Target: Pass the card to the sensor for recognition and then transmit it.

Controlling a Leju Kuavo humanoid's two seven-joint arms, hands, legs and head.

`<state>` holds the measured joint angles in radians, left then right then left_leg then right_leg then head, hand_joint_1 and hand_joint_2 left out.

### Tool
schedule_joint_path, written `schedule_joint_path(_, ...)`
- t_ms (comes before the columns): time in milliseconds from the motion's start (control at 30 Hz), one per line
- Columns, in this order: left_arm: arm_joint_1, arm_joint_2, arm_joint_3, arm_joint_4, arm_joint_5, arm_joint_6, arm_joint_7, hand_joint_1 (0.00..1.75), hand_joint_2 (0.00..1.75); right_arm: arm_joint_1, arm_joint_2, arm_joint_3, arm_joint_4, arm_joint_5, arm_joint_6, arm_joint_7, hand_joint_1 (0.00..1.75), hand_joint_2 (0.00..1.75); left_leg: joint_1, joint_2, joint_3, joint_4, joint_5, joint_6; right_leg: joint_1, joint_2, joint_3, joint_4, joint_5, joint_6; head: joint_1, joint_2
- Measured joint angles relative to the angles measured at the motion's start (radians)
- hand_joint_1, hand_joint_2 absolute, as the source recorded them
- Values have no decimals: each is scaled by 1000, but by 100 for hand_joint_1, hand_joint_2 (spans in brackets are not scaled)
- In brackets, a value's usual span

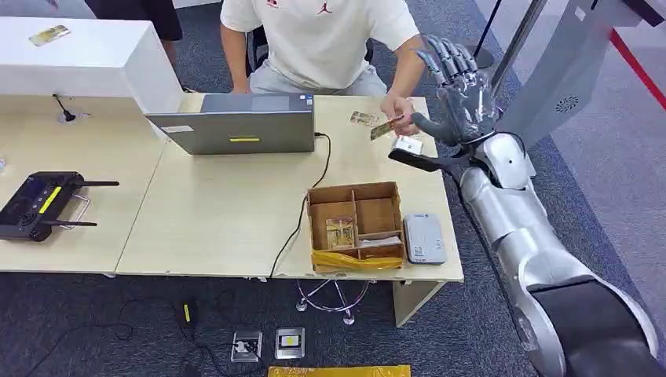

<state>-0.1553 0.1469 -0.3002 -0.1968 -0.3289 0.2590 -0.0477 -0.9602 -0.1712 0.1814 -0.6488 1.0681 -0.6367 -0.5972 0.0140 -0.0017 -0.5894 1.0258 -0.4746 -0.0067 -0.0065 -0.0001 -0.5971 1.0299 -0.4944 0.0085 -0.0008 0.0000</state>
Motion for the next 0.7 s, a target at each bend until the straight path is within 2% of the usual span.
schedule_joint_path(67,11,1,0,0,13,7,0,0,0,32,-24,-110,-40,8,0,-62,0,175,0,0,0,0,0,0,0,0,0,-1,0,0,0,0)
schedule_joint_path(133,25,2,0,0,25,15,0,0,0,77,-62,-234,-81,-19,0,-82,0,175,0,-3,0,0,0,1,0,-4,1,-2,0,0,0,0)
schedule_joint_path(300,47,5,2,2,50,25,0,0,0,208,-168,-505,-151,-126,0,-90,0,175,0,-4,0,0,-2,2,0,-5,2,-5,0,1,0,0)
schedule_joint_path(400,48,5,3,2,55,29,3,0,0,290,-223,-678,-152,-123,0,-91,0,175,0,-4,0,0,-4,4,0,-5,3,-6,-1,1,0,0)
schedule_joint_path(467,50,6,3,2,59,29,10,0,0,352,-256,-795,-145,-127,0,-70,0,175,0,-3,0,0,-5,4,0,-4,3,-6,-1,1,0,0)
schedule_joint_path(600,50,6,3,2,65,29,21,0,0,440,-291,-1032,-88,-4,0,-71,0,175,0,2,0,0,-7,4,0,1,2,-6,-1,2,0,0)
schedule_joint_path(667,50,6,4,2,69,28,24,0,0,467,-296,-1119,-62,58,0,-13,0,175,0,4,1,0,-7,4,1,2,1,-6,-1,2,0,0)
schedule_joint_path(700,49,6,4,2,71,26,28,0,0,483,-298,-1163,-44,99,0,42,0,175,1,4,1,0,-7,4,1,2,1,-6,-1,2,-1,0)
